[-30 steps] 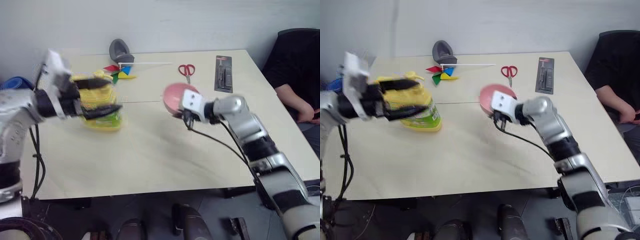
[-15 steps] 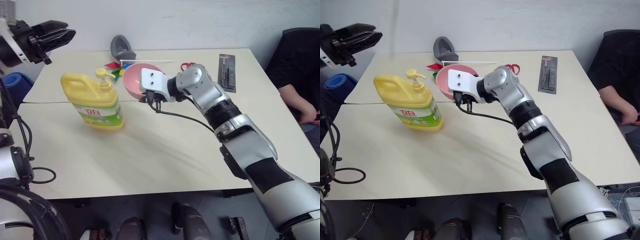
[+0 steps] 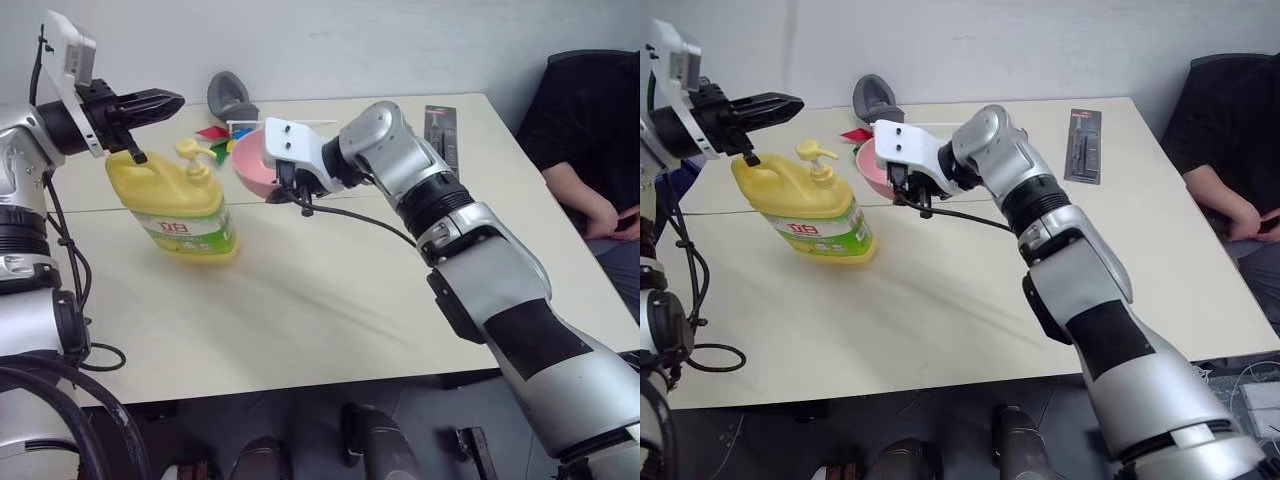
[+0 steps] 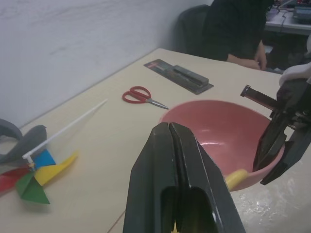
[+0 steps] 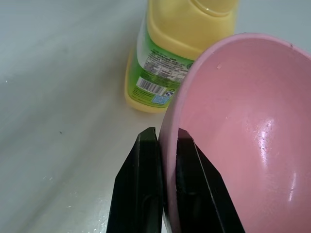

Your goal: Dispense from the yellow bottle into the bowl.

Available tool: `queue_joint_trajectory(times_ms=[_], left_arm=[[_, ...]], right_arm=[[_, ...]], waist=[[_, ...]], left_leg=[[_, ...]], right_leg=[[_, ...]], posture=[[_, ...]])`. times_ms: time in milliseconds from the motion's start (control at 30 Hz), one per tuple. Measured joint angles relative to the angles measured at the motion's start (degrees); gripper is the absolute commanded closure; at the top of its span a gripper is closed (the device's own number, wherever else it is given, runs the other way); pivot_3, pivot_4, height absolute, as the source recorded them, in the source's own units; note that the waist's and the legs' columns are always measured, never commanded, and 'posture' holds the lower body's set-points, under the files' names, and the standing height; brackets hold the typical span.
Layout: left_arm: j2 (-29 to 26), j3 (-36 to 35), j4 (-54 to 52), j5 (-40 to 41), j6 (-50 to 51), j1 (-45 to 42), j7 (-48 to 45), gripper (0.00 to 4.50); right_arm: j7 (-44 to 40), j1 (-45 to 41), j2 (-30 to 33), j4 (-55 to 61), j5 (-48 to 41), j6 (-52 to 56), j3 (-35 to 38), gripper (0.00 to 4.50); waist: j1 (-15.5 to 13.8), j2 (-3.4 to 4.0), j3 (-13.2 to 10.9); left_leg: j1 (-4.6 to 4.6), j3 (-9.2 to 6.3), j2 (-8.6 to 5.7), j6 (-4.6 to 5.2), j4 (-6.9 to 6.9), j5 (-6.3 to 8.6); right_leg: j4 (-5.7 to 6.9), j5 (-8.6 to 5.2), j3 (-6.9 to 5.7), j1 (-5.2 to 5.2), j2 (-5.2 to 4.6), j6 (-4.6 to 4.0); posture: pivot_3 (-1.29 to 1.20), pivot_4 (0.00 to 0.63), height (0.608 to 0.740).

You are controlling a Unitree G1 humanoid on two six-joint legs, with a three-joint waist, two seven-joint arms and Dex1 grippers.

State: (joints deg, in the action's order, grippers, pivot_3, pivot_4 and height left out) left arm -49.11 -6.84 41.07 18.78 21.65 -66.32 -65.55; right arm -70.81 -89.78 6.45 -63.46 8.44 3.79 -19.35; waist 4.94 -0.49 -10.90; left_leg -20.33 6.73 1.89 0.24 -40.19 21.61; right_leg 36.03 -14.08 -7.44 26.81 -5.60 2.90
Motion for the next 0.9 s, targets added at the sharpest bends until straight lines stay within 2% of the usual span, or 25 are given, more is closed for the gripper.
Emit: queue_joint_trajectory(times_ms=[300, 700, 900], left_arm=[[0.27, -1.15, -7.69, 0.66, 2.2, 5.76, -0.34, 4.49], [2.38, 1.42, -7.54, -2.93, -1.49, 4.25, 1.88, 4.49], [3.08, 2.25, -7.05, -3.47, 0.0, 3.87, 3.24, 4.49]], right_arm=[[-2.44, -1.68, -0.6, 1.33, -0.58, 1.23, 1.77, 4.5], [-3.67, -1.67, -1.2, 2.68, -0.53, 1.33, 1.77, 4.5], [-3.48, -1.67, -1.53, 2.79, -0.38, 1.22, 1.75, 4.5]], waist=[[-0.11, 0.0, 0.0], [-0.26, -0.01, 0.01], [-0.22, -0.02, 0.01]], left_leg=[[-0.02, -0.47, -0.01, 0.0, -0.04, 0.0], [0.03, -0.52, -0.07, 0.01, -0.32, -0.02], [0.12, -0.49, -0.07, 0.01, -0.67, -0.01]], right_leg=[[0.0, 0.0, 0.13, 0.0, -0.06, 0.0], [0.31, 0.0, 0.49, -0.05, -0.11, 0.0], [0.7, 0.0, 0.71, -0.09, -0.19, -0.01]], posture=[[0.0, 0.15, 0.74], [0.0, 0.15, 0.74], [0.0, 0.15, 0.74]])
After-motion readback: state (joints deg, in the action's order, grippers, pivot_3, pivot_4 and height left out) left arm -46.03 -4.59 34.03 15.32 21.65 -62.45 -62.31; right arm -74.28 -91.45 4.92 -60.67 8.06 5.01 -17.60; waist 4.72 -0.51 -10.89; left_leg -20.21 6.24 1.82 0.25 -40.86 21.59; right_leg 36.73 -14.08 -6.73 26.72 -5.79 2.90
